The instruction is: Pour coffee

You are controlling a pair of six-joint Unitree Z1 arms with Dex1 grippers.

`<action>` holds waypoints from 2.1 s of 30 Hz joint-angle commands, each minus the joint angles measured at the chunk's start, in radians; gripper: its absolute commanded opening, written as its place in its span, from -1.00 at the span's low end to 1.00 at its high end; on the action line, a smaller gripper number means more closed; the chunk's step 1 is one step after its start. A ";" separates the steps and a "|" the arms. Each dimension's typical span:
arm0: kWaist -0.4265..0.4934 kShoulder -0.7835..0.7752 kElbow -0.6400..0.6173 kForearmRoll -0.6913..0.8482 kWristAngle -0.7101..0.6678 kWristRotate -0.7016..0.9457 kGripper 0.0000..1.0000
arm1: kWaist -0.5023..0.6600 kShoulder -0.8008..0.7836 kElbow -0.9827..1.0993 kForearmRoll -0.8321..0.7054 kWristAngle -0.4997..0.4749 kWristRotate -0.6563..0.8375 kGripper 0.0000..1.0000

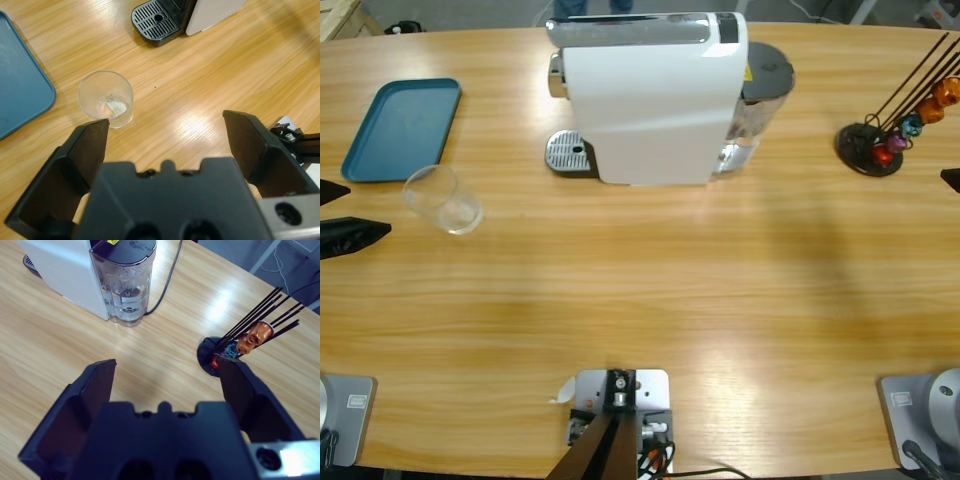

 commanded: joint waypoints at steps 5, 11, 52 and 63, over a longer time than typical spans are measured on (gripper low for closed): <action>-0.007 -0.011 0.041 -0.013 -0.011 0.013 0.97 | -0.005 0.020 0.026 -0.006 -0.021 0.014 0.79; -0.005 0.082 -0.024 -0.169 -0.002 -0.056 0.83 | -0.005 0.016 0.027 -0.006 -0.020 0.014 0.79; 0.053 0.822 -0.613 -0.188 -0.249 -0.553 -0.65 | -0.005 0.029 0.024 -0.004 -0.021 0.013 0.78; 0.059 0.786 -0.610 -0.195 -0.250 -0.549 -1.00 | -0.005 0.032 0.024 -0.005 -0.023 0.014 0.78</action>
